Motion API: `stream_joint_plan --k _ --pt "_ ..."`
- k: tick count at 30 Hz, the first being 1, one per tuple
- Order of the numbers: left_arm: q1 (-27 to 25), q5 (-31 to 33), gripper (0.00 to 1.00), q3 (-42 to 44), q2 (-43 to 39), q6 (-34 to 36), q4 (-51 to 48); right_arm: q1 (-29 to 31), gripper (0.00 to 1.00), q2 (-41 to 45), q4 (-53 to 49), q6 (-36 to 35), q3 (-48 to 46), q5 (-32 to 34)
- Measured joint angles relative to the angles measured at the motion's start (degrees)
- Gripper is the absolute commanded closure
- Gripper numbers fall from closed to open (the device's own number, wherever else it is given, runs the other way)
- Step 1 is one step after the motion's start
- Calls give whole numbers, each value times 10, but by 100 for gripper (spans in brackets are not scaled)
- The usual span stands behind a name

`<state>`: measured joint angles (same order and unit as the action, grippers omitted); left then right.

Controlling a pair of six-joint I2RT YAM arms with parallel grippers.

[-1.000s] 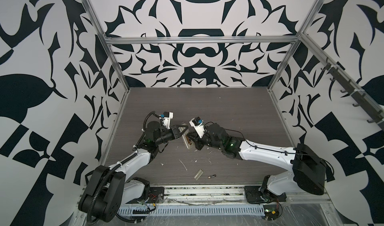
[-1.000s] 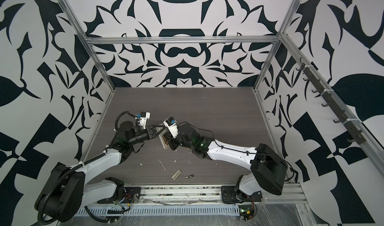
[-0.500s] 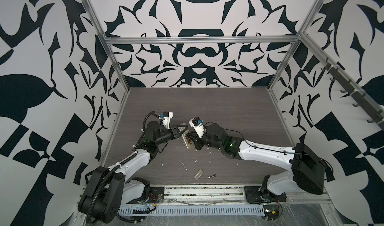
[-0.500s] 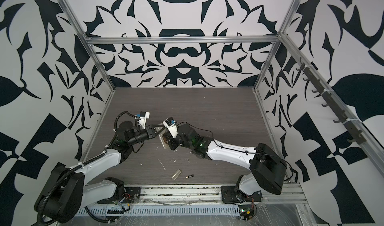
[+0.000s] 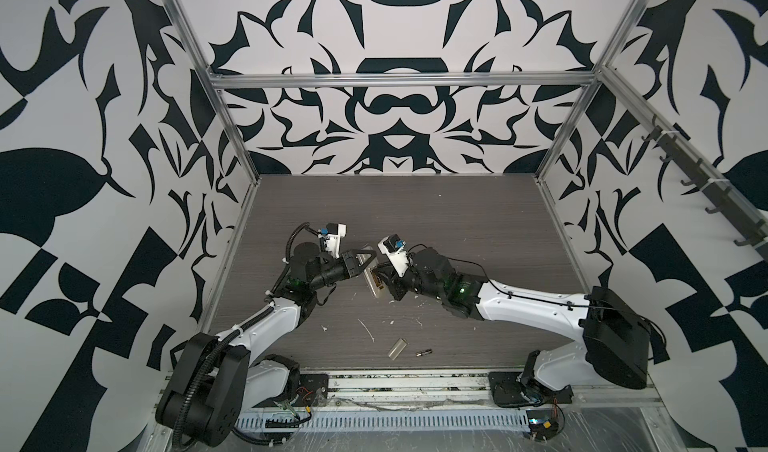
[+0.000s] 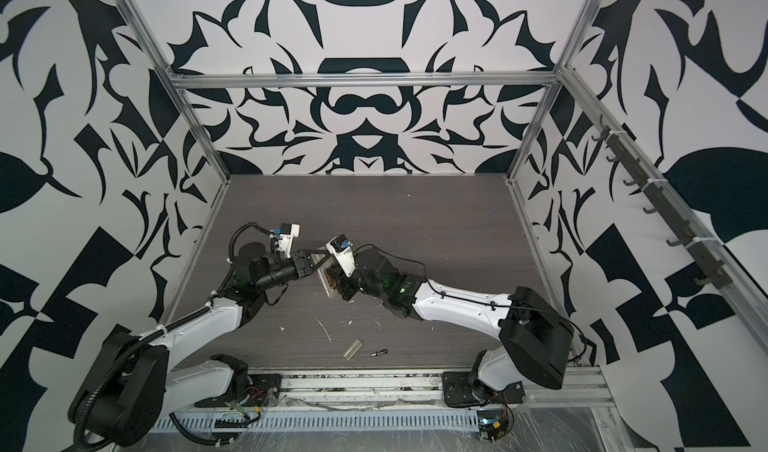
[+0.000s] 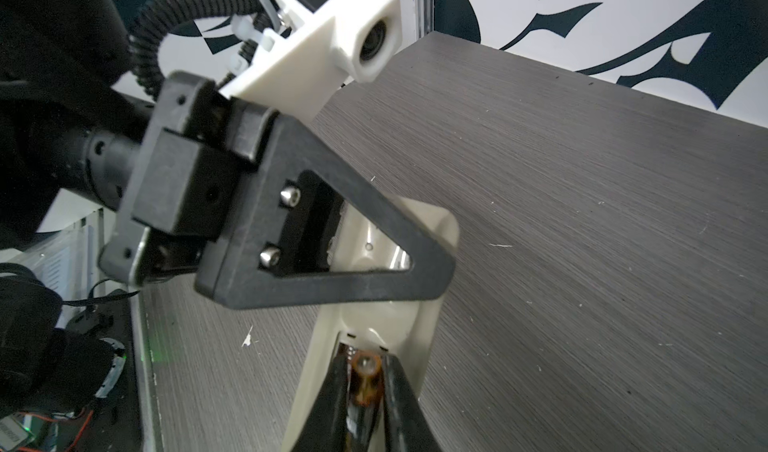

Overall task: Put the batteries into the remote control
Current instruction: 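Insert the battery into the open compartment beside the orange battery with right gripper, then open the right gripper and lift it off the seated battery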

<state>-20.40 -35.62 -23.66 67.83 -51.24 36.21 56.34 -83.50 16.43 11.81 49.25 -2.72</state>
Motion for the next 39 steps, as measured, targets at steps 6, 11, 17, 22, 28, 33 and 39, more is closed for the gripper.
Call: stream_joint_plan --k 6,11,17,22,28,33,39 --pt "0 0 100 0 0 0 -1 0 77 -8 -3 0 0 5" --pt "0 0 100 0 0 0 0 0 73 -8 -4 -1 0 5" --pt "0 -2 100 0 0 0 0 0 60 -9 -18 -7 2 4" --pt "0 -3 100 0 0 0 0 0 48 -9 -30 -16 3 5" --pt "0 -5 100 0 0 1 -5 -1 40 -8 -64 -32 22 5" --pt "0 -6 100 0 0 3 -12 0 40 7 -87 -51 33 0" --pt "0 -11 100 0 0 11 -26 0 41 32 -147 -98 64 -3"
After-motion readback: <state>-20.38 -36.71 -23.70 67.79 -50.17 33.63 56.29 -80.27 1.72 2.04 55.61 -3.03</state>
